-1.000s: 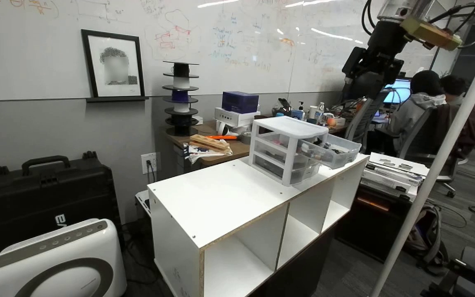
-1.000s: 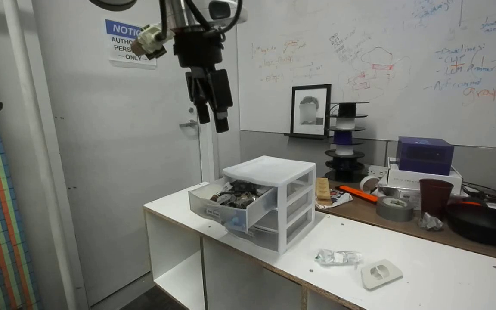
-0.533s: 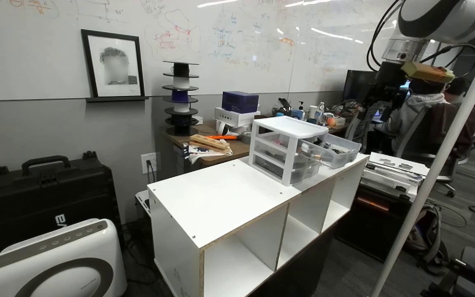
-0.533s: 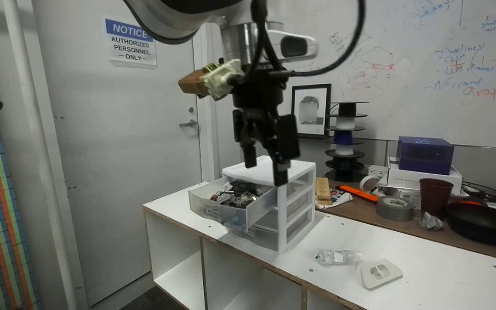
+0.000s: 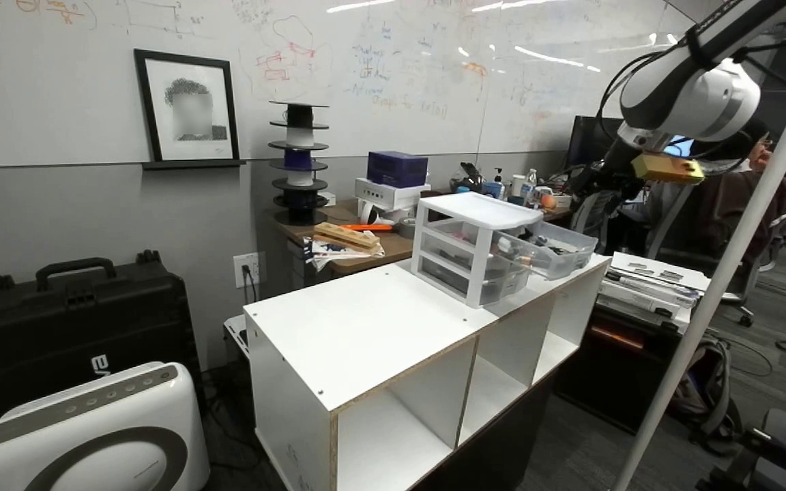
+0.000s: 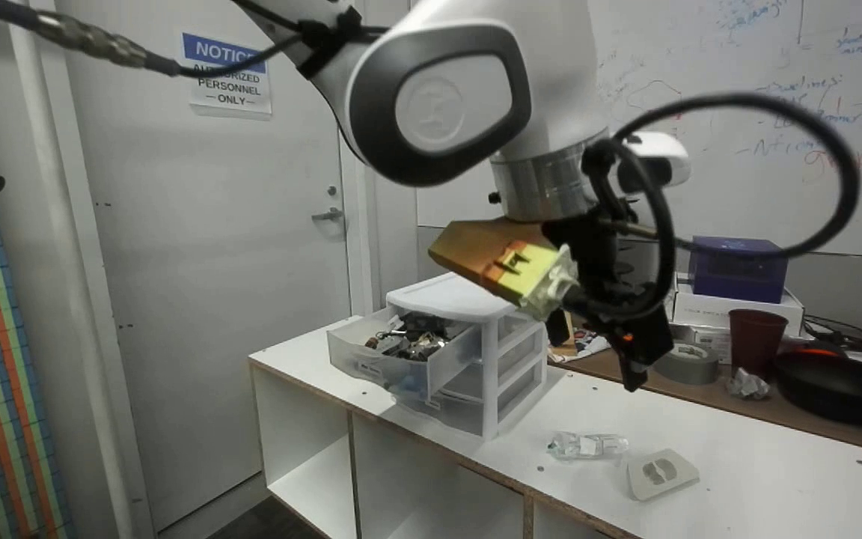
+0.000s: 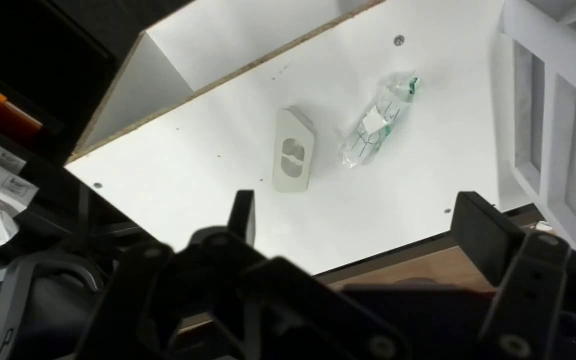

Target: Put the objects in the top drawer of the cabinet and close it

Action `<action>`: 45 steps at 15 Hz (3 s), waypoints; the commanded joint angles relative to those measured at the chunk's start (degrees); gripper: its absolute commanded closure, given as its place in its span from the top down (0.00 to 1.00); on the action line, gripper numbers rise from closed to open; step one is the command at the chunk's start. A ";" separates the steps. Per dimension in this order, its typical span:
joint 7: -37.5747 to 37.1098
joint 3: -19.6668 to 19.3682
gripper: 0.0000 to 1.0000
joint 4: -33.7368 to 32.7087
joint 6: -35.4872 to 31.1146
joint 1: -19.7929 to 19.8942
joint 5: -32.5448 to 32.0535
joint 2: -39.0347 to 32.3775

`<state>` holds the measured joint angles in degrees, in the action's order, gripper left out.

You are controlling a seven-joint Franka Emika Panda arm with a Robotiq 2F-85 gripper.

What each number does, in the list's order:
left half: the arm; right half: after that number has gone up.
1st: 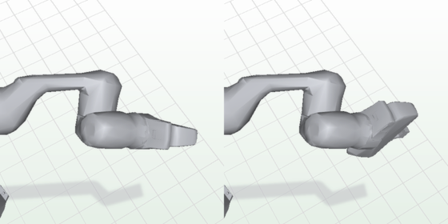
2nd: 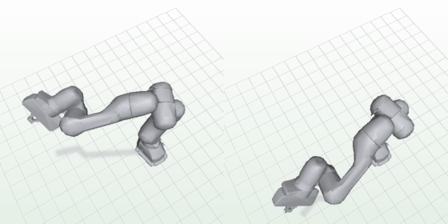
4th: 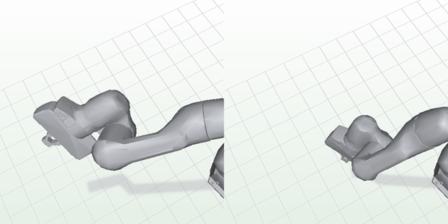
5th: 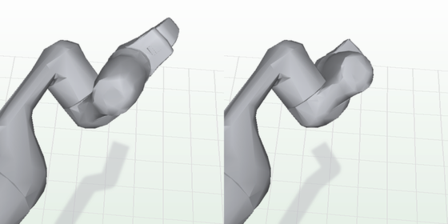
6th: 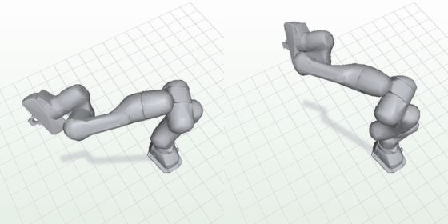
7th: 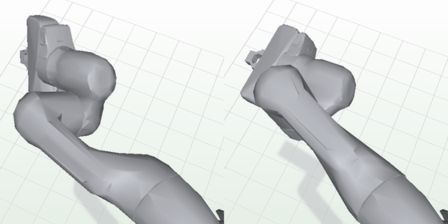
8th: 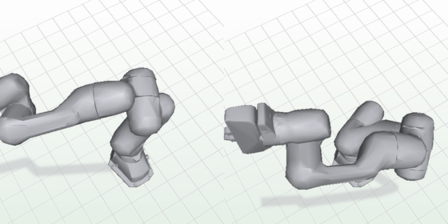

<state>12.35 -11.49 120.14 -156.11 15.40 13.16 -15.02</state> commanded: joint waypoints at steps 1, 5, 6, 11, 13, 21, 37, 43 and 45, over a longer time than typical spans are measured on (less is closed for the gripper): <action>0.41 6.04 1.00 -7.95 -3.56 2.35 6.43 -9.51; -2.22 11.83 1.00 -18.51 0.72 4.55 10.57 -17.68; -2.80 12.74 1.00 -21.41 2.63 5.14 10.95 -19.52; -7.00 13.48 1.00 -28.12 11.82 6.46 12.34 -22.67; -8.18 13.45 1.00 -28.88 15.61 6.87 13.56 -23.21; -15.42 9.47 1.00 -24.65 17.08 4.88 12.81 -21.51; -20.63 7.61 1.00 -31.20 14.85 4.49 12.97 -27.05; -20.82 6.63 1.00 -30.06 16.17 4.15 11.51 -27.69; -20.88 6.00 1.00 -29.06 16.30 4.02 10.90 -27.29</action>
<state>-7.39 -4.53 91.28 -140.80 19.69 25.63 -42.43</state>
